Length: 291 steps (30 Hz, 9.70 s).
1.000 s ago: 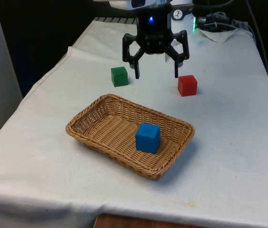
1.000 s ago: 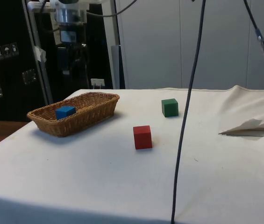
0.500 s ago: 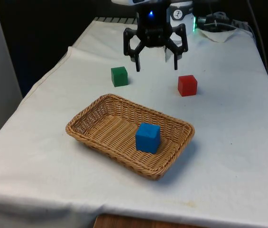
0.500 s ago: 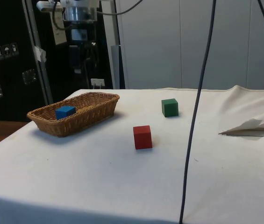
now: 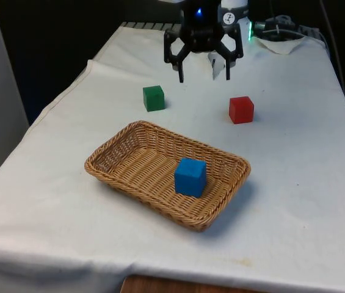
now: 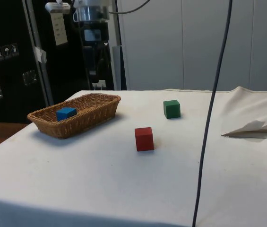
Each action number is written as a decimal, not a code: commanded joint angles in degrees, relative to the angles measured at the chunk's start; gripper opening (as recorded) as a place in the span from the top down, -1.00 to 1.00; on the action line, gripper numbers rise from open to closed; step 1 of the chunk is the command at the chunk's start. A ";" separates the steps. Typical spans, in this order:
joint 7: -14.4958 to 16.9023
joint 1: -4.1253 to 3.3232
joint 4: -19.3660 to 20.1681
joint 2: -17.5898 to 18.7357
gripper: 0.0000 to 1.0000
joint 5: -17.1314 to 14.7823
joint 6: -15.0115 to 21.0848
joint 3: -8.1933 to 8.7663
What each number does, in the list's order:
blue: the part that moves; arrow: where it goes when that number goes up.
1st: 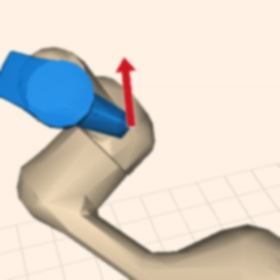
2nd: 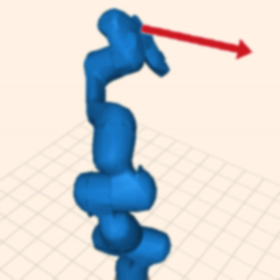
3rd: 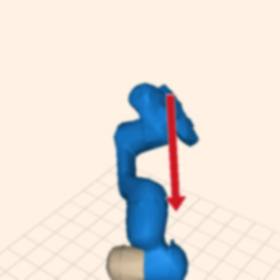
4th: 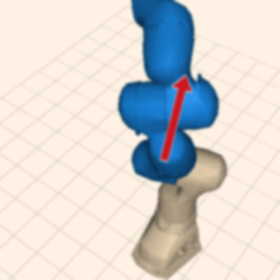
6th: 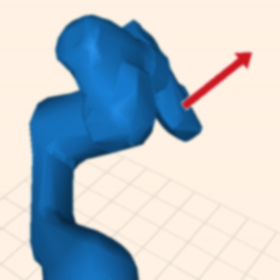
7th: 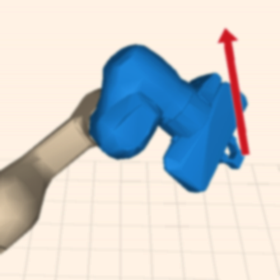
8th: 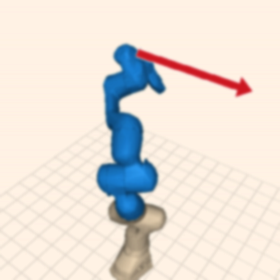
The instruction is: Pick up exactly two blocks and place them into the basket.
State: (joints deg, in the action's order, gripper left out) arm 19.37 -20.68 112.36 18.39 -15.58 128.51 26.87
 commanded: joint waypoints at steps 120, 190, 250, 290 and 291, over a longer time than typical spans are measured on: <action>-2.92 0.52 31.86 -4.30 -1.00 -0.57 31.28 -15.13; -1.43 1.78 11.92 -5.04 0.95 1.89 11.12 -9.68; 5.61 6.30 -18.39 20.63 0.95 -3.21 4.41 -0.17; 6.36 7.22 -22.52 26.87 -1.00 -8.82 4.58 2.06; 6.36 7.22 -22.52 26.87 -1.00 -8.88 4.58 2.06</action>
State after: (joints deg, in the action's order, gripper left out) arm 25.50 -13.69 90.01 45.26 -24.24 133.27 29.16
